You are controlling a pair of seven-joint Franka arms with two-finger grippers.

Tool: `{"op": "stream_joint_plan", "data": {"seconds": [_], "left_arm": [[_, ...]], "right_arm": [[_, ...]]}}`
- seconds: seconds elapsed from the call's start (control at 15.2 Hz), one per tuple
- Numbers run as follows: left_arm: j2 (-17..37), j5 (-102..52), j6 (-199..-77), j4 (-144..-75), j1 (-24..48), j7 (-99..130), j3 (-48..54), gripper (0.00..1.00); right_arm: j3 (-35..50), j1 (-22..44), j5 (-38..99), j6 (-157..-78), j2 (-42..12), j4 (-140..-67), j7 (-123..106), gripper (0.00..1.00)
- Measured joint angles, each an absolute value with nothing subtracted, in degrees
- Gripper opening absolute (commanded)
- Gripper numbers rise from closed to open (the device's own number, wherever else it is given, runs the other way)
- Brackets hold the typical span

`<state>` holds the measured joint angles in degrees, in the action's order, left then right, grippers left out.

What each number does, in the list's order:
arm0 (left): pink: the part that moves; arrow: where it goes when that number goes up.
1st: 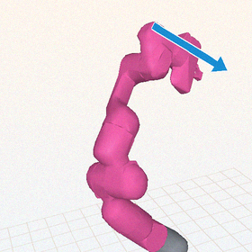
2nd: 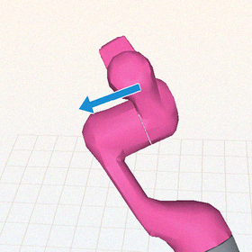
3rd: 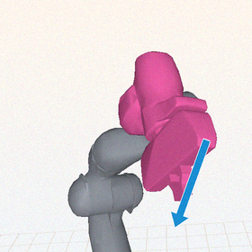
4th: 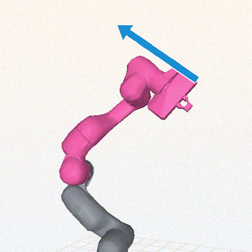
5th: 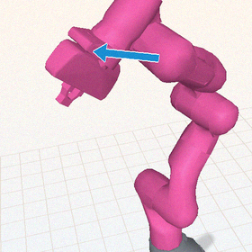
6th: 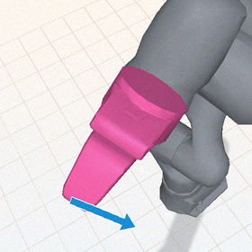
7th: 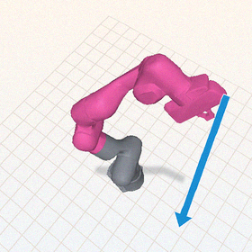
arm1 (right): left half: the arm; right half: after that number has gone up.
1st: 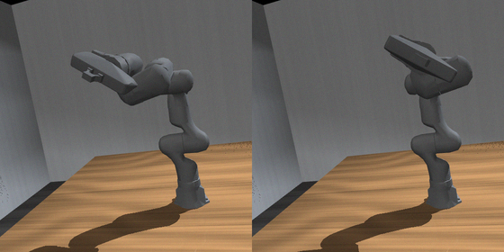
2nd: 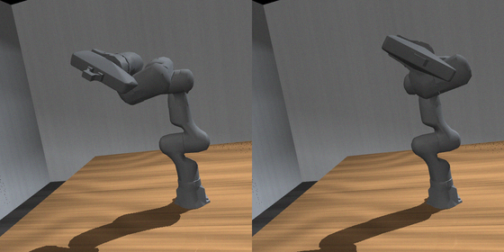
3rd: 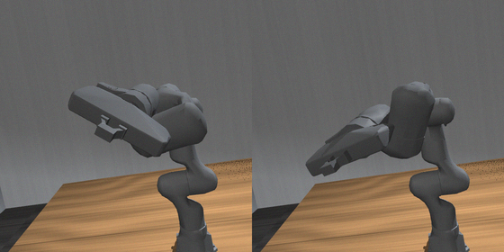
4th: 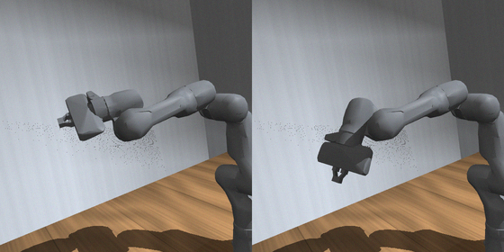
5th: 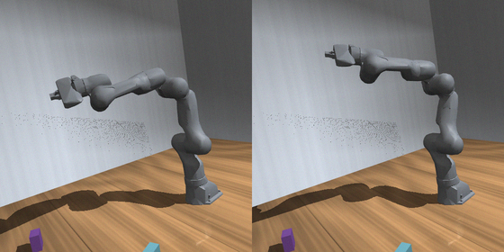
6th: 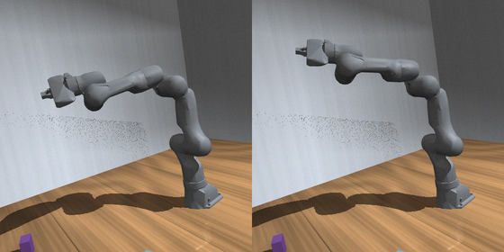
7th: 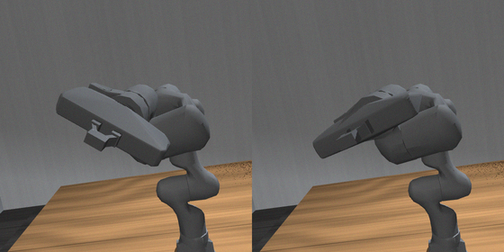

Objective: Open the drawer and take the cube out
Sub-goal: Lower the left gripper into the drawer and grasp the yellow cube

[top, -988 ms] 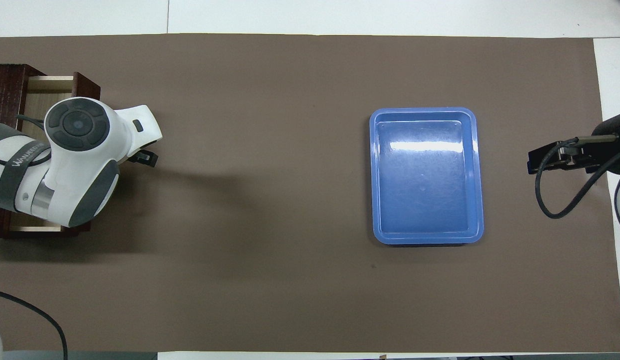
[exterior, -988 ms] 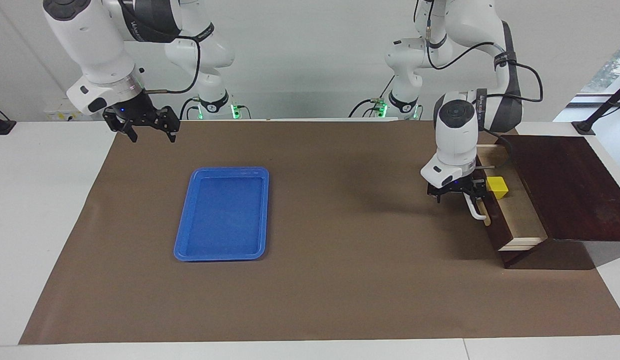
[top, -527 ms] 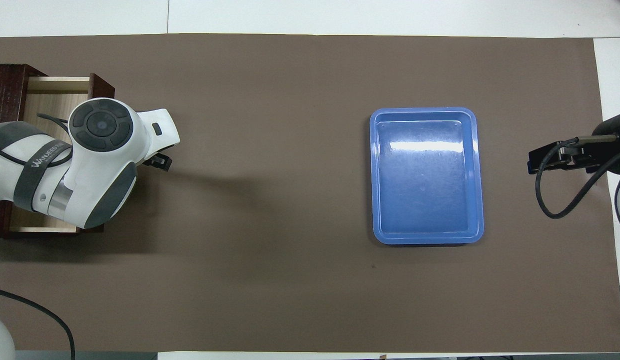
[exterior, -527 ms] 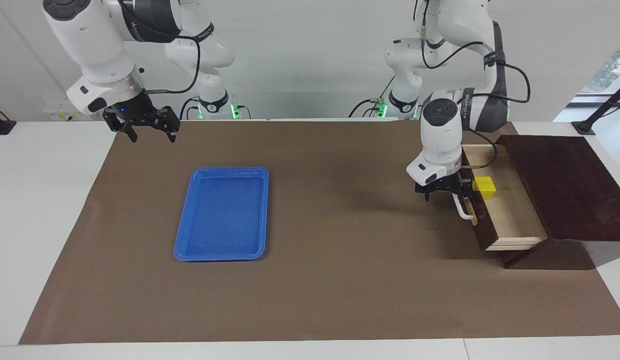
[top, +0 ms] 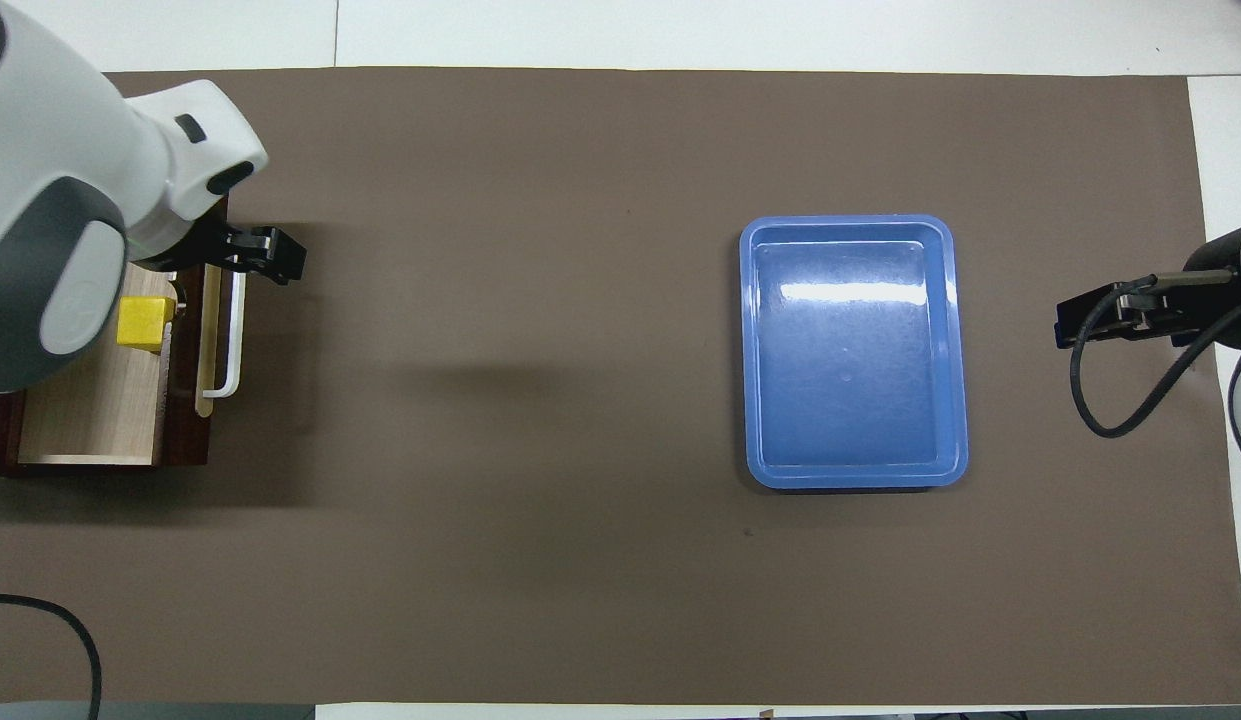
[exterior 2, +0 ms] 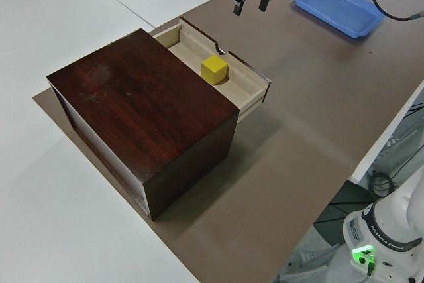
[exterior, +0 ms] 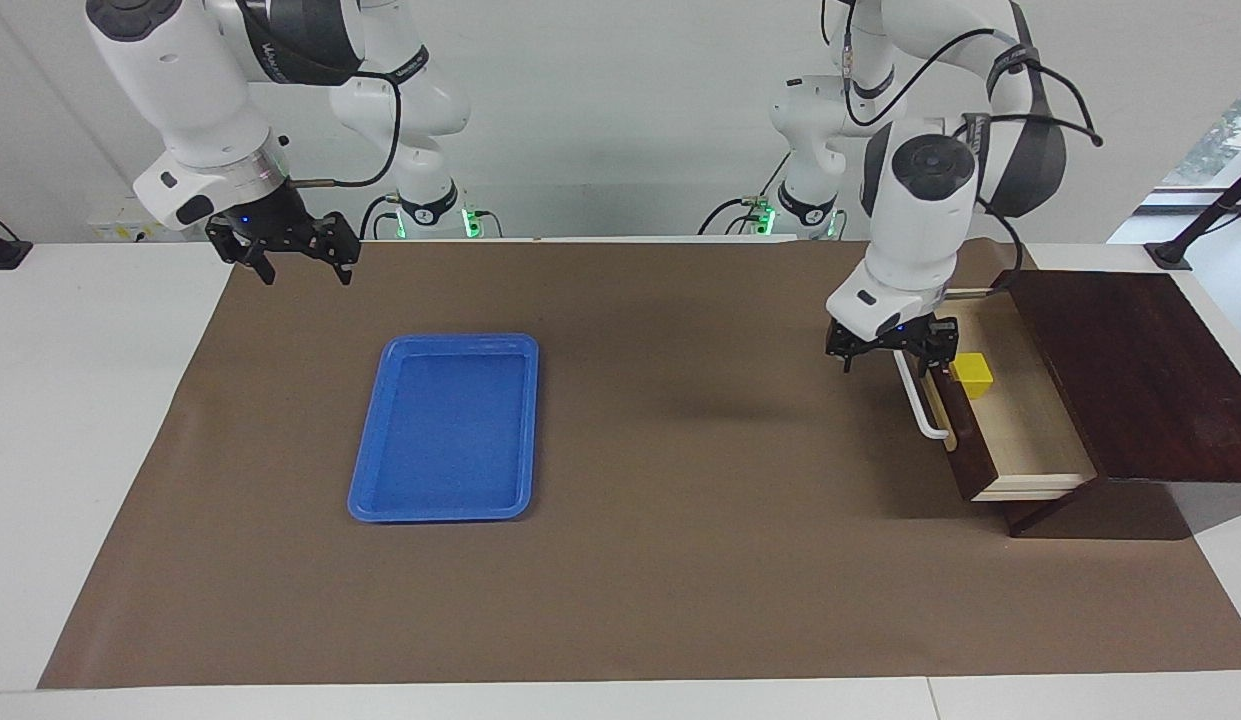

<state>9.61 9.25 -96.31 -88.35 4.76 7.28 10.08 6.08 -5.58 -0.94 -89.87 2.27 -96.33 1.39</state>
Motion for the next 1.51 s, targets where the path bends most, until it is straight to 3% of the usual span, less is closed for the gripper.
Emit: {"op": "stream_joint_plan", "data": {"seconds": [0.46, 0.92, 1.51], "left_arm": [[8.8, 2.5, -95.8, -87.2, -3.9, 39.0, 6.9, 1.00], [4.7, 2.5, -100.0, -97.2, -6.7, 68.6, 6.8, 1.00], [4.7, 2.4, -106.0, -104.2, -10.2, 82.8, 6.9, 1.00]], "right_arm": [[6.1, -5.6, -0.9, -89.9, 2.3, -96.3, 1.4, 1.00], [5.9, -5.6, -0.9, -89.9, 2.3, -96.3, 1.4, 1.00], [6.0, -5.6, -0.9, -89.9, 2.3, -96.3, 1.4, 1.00]]}}
